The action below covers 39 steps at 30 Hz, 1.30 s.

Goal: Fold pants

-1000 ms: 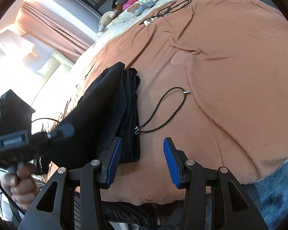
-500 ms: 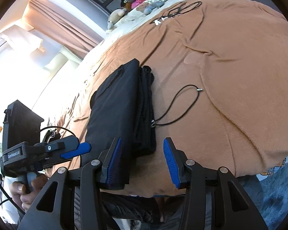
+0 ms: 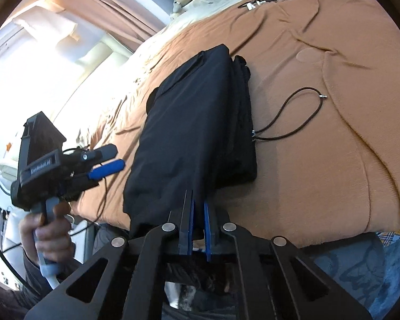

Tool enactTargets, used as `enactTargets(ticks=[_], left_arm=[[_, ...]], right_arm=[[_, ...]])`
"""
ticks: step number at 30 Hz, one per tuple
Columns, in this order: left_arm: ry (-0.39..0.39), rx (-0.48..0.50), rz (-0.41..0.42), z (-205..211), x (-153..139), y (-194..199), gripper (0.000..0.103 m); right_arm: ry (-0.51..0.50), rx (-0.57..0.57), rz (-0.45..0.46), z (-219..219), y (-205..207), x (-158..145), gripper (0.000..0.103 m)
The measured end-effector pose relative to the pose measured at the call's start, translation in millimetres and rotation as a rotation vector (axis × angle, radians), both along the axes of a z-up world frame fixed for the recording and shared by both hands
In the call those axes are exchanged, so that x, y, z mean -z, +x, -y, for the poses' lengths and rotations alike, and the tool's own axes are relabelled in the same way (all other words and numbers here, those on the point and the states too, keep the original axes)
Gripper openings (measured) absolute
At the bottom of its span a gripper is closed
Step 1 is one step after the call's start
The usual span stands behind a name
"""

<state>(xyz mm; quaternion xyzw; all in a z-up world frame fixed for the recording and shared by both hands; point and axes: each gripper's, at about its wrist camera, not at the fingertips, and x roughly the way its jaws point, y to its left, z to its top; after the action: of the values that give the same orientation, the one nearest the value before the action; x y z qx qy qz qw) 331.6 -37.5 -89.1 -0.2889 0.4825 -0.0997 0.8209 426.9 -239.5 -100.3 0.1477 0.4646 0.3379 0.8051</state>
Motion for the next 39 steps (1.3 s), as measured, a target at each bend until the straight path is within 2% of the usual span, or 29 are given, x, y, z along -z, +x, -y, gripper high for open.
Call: enactTargets(ticks=[6, 11, 13, 14, 15, 16, 24, 33, 39], left_arm=[[0.002, -0.055, -0.015, -24, 13, -3, 0.056], [-0.01, -0.095, -0.028, -40, 23, -1, 0.056], [-0.012, -0.104, -0.03, -47, 25, -3, 0.056], [-0.014, -0.108, -0.031, -50, 25, -2, 0.056], [-0.018, -0.111, -0.031, -53, 27, -1, 0.056], [-0.021, -0.113, -0.032, -55, 27, -1, 0.056], [-0.037, -0.128, -0.049, -74, 40, 14, 0.056], [-0.033, -0.121, -0.083, -89, 53, 39, 0.056], [-0.037, -0.125, -0.096, -93, 59, 55, 0.056]], right_arm=[[-0.041, -0.008, -0.028, 3, -4, 8, 0.002], [-0.031, 0.009, 0.0, 14, -5, -10, 0.005], [-0.035, 0.017, 0.025, 18, -1, -19, 0.015], [-0.032, 0.024, 0.03, 19, 2, -22, 0.034], [-0.026, 0.031, 0.034, 22, 6, -24, 0.056], [-0.015, 0.044, 0.043, 24, 10, -27, 0.061], [0.004, 0.052, 0.011, 16, 57, -20, 0.062], [0.037, 0.053, -0.062, -14, 116, 5, 0.062], [0.061, 0.036, -0.143, -27, 145, 27, 0.062]])
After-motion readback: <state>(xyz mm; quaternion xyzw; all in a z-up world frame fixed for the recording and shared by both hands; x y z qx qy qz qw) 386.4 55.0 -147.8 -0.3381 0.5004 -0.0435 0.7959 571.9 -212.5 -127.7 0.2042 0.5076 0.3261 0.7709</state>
